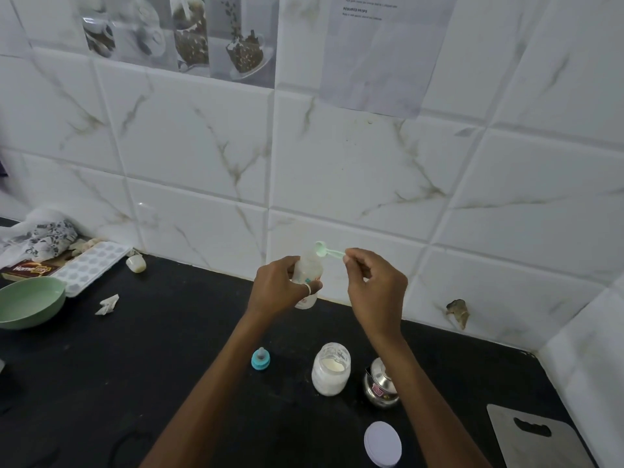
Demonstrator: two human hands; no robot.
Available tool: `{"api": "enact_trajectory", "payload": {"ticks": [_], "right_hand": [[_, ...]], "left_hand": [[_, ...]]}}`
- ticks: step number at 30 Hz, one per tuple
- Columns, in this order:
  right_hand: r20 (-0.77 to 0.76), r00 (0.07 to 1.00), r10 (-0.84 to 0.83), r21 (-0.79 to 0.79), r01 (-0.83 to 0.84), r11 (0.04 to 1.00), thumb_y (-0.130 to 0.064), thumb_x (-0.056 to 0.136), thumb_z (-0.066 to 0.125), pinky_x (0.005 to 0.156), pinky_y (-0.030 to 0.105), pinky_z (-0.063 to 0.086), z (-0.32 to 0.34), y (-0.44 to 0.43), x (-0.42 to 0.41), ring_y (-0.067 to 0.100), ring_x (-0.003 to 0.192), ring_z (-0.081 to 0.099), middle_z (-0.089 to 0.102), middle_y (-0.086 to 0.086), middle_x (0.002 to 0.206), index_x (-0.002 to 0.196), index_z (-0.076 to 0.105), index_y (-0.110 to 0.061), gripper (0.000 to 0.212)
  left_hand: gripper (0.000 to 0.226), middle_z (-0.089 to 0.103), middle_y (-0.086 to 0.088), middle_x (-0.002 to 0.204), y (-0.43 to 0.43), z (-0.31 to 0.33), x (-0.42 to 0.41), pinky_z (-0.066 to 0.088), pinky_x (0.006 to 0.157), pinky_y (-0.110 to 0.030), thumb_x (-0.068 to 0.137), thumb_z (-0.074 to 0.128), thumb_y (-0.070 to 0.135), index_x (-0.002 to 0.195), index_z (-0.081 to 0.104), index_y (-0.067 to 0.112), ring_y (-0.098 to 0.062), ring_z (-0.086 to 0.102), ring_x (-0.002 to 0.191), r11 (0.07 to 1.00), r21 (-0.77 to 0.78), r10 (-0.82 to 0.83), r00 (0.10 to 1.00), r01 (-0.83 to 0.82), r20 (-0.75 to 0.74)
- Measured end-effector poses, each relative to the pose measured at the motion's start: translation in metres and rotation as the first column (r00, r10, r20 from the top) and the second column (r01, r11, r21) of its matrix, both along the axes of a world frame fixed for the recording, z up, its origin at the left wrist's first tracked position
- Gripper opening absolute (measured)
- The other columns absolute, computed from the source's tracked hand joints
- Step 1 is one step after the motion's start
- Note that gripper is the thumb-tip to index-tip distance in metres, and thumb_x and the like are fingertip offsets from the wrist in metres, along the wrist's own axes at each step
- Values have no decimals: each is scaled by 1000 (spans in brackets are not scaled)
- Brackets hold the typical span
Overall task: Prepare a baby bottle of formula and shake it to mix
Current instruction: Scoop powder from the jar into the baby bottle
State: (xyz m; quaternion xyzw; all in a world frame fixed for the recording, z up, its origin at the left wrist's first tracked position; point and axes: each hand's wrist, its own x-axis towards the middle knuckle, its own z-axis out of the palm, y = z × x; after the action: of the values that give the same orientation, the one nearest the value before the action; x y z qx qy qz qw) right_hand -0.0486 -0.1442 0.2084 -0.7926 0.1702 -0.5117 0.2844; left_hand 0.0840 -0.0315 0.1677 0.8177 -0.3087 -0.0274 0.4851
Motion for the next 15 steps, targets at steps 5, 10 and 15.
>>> {"api": "enact_trajectory", "payload": {"ticks": [5,10,15], "right_hand": [[97,994,52,806,-109,582,-5,91,73,79,30,63,6,-12,-2,21,85,77,79,6,88,97,78,-13,11],[79,997,13,934,-79,350,1,91,71,74,28,60,-12,-27,-17,21,82,75,78,15,91,97,76,-4,10],[-40,999,-21,947,45,318,2,91,67,72,28,60,-48,-41,-33,21,83,73,77,14,90,97,74,-3,11]], "left_hand": [[67,70,3,118,2,-7,0,54,85,-26,73,85,43,130,62,18,-15,66,102,1000,-8,-18,999,18,-32],[63,70,5,111,4,-12,-2,57,86,-30,72,86,42,126,63,18,-15,67,100,1000,-15,-9,999,8,-42],[67,71,0,117,5,-21,-4,58,87,-32,73,84,44,130,61,16,-17,67,100,1000,13,-20,999,20,-28]]}}
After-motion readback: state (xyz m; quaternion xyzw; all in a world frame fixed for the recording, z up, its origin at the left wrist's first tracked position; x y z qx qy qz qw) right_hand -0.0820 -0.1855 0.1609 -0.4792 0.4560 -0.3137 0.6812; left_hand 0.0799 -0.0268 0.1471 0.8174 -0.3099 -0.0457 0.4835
